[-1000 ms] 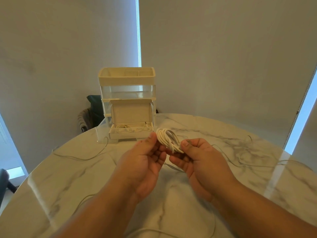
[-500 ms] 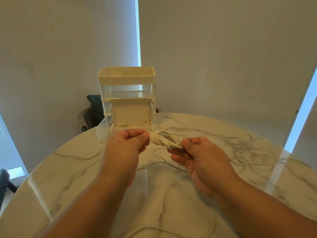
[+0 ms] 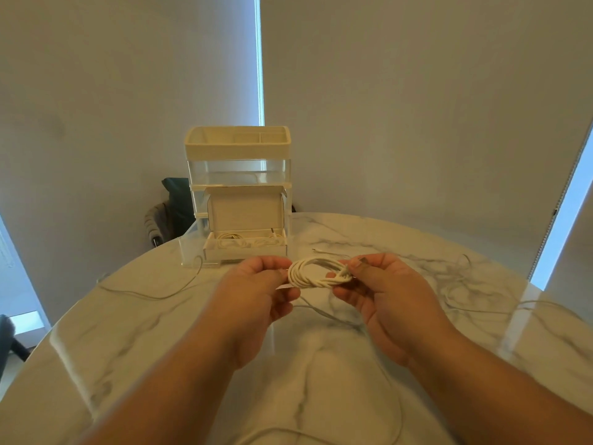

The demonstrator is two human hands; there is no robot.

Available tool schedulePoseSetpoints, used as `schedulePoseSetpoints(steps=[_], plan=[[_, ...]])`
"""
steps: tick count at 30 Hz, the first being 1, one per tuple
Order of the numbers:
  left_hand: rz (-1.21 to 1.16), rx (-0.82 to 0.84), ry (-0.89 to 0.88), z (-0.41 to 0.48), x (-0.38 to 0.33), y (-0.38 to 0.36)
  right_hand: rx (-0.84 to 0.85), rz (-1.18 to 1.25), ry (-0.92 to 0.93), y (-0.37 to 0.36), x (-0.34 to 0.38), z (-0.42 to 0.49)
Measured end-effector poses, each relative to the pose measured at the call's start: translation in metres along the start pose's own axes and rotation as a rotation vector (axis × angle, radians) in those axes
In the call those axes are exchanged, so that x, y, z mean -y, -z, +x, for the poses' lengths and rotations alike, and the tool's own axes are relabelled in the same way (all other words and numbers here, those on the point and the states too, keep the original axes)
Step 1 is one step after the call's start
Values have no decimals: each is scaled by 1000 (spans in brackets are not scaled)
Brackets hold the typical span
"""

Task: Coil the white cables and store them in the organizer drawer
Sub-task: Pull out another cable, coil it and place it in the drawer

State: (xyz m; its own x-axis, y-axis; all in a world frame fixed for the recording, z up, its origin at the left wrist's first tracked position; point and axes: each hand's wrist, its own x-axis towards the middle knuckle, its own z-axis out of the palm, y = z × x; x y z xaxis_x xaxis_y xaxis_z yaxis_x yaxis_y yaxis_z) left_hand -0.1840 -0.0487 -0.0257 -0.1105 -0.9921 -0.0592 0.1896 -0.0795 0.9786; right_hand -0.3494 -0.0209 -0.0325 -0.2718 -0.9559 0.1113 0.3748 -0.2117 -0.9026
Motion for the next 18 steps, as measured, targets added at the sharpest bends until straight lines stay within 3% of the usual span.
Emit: schedulePoseSetpoints(steps=[8,13,18], plan=[[-84,100,14,-5,-2,-1,23,-150,61,3,-6,1],[22,140,23,-4,2,-1,6,-153,34,5,-7,3],[-9,67,1,0,4,1,208,-209,-10,11,-7,6]])
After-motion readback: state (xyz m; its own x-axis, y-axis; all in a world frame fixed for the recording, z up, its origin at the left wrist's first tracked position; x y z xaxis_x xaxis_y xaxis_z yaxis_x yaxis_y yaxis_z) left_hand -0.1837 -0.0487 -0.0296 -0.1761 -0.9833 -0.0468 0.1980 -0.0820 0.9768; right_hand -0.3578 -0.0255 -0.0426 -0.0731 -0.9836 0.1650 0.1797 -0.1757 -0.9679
